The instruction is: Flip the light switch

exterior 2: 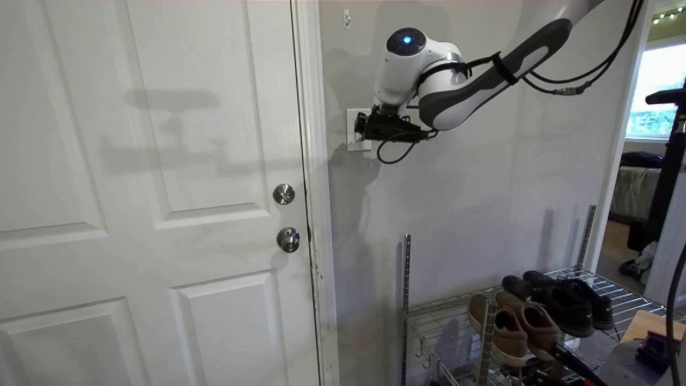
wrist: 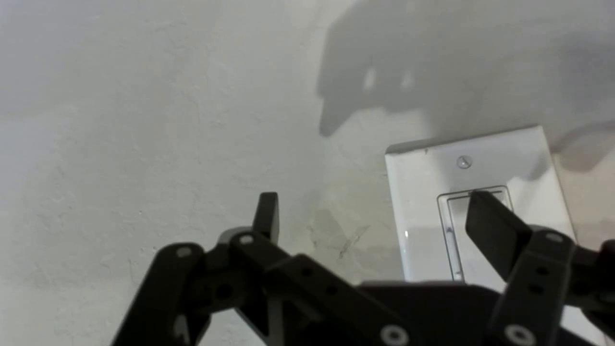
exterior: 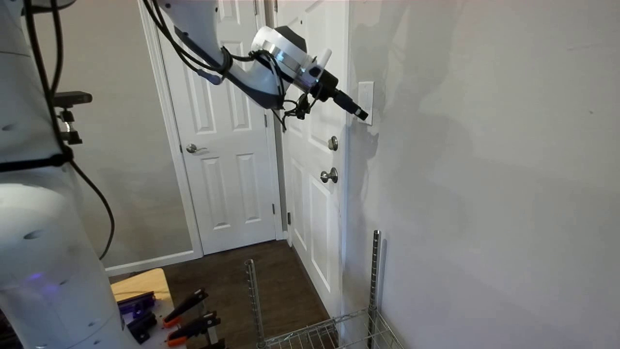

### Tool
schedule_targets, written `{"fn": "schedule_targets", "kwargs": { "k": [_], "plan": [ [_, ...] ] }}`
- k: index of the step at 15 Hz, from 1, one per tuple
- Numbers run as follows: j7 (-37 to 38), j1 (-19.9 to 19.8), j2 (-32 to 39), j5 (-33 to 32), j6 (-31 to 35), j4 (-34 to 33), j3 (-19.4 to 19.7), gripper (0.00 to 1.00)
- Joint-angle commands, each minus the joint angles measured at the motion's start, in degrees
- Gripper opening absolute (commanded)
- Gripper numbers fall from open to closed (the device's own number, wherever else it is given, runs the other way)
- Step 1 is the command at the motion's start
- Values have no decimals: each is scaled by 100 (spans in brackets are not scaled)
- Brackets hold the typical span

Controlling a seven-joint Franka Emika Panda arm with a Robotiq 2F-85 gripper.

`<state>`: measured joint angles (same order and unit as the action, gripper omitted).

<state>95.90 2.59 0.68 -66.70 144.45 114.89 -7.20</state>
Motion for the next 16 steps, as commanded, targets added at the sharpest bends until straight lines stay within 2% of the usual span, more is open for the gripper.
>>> {"fn": "schedule_targets", "kwargs": {
  "k": [1, 9, 16],
  "plan": [
    [402, 108, 101, -312, -43, -119, 90, 100],
    [747, 183, 598, -383, -133, -583, 170, 100],
    [1044, 196, 618, -431, -127, -552, 319, 100]
  ]
}}
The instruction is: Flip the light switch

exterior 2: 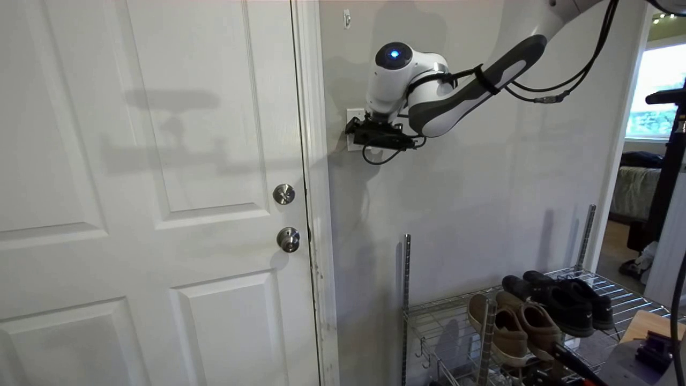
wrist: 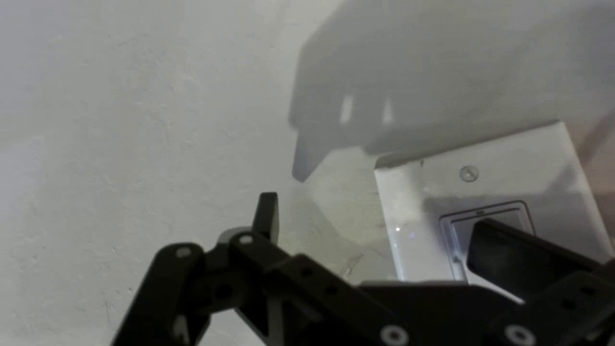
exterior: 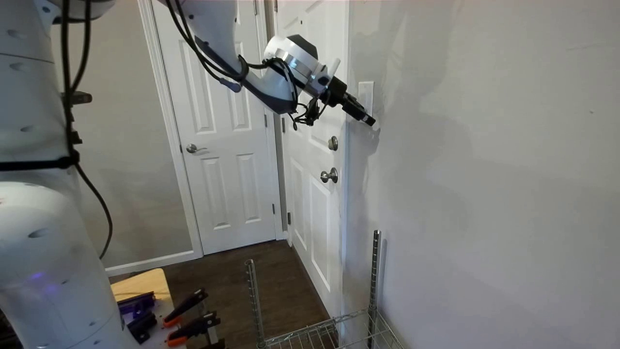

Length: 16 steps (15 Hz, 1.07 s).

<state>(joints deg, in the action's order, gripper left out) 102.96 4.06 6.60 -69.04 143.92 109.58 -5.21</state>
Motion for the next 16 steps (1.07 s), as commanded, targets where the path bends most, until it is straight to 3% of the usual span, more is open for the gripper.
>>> {"fn": "schedule_targets", "kwargs": {
  "k": [1, 11, 16],
  "plan": [
    [322, 55, -16, -162, -61, 35, 112, 100],
    [671, 167, -1387, -156, -232, 1552, -80, 100],
    [720, 172, -1660, -221, -397, 1775, -221, 100]
  ]
}}
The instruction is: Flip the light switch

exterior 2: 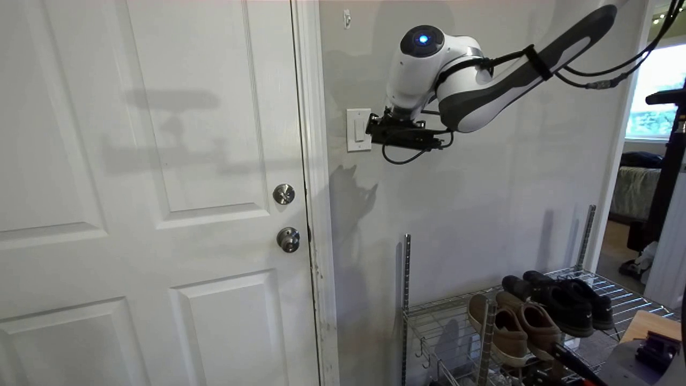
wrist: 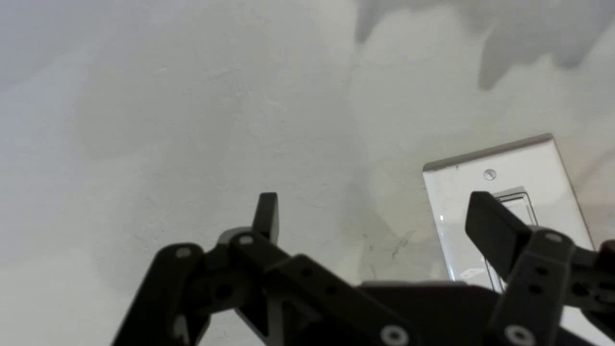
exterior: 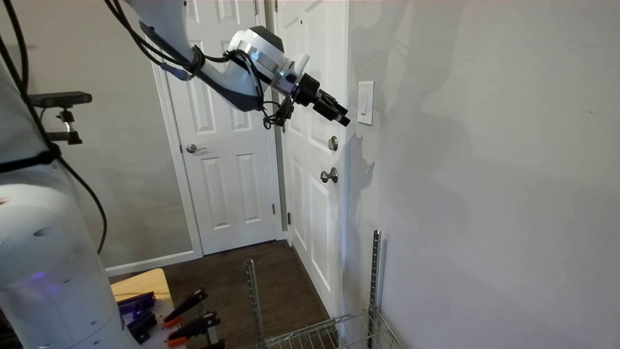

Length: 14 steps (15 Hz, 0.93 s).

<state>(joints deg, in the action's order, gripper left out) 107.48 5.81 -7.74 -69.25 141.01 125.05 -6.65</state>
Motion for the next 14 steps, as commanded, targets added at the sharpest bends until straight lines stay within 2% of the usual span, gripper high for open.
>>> {"fn": "schedule_targets", "kwargs": {
  "k": [1, 14],
  "plan": [
    [270, -13, -164, -238, -111, 180, -94, 100],
    [320, 7, 907, -602, -75, -949, -15, 100]
  ]
}}
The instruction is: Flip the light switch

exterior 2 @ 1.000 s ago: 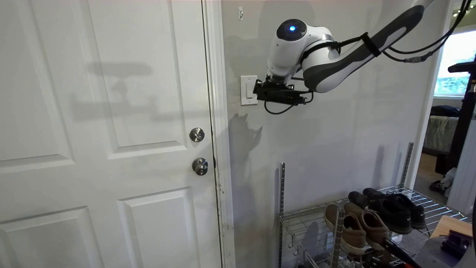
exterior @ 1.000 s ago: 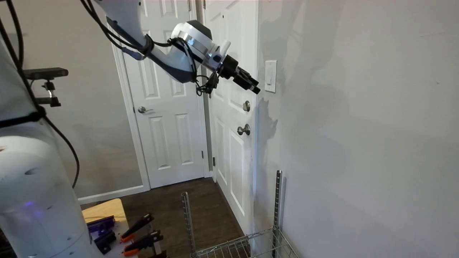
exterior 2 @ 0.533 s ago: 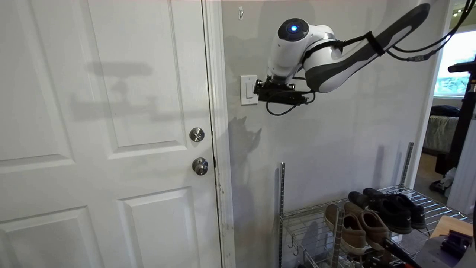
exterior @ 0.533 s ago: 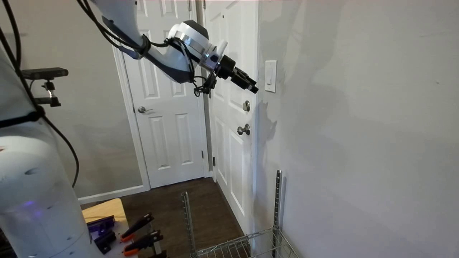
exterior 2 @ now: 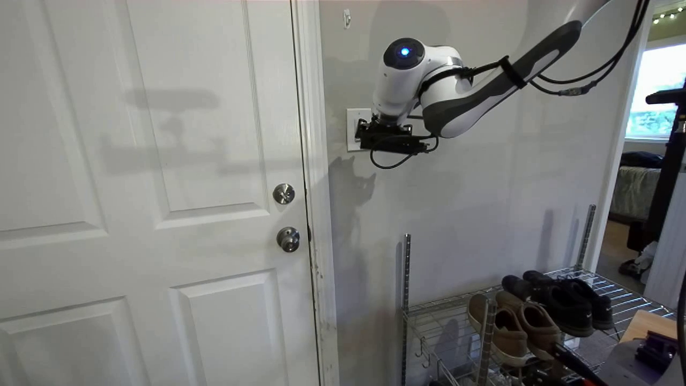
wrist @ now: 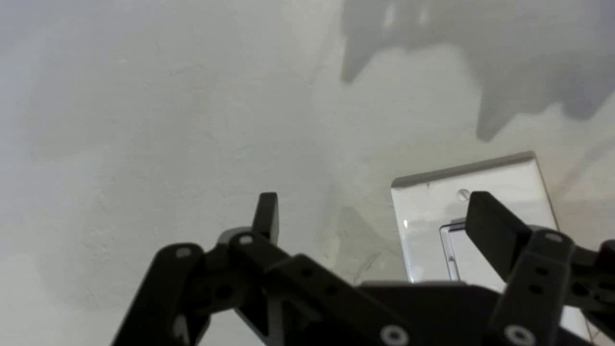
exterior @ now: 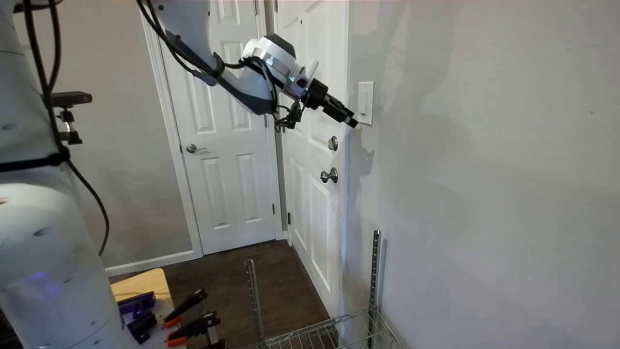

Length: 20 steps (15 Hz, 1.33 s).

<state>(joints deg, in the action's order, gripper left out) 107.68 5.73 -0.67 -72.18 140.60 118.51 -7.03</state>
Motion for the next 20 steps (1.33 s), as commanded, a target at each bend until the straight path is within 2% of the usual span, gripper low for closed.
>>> {"fn": "schedule_targets", "kwargs": {
  "k": [1, 7, 10, 14, 16, 20],
  "plan": [
    [333, 18, 263, -355, -52, -383, 34, 100],
    [206, -7, 941, -258, -157, -1101, 174, 100],
    [216, 39, 1051, -268, -148, -1245, 191, 100],
    [369, 114, 531, -365, -230, -671, 155, 100],
    [206, 122, 123, -38, -342, -226, 98, 100],
    [-492, 177, -742, 1335, -274, 723, -37, 100]
  ]
}}
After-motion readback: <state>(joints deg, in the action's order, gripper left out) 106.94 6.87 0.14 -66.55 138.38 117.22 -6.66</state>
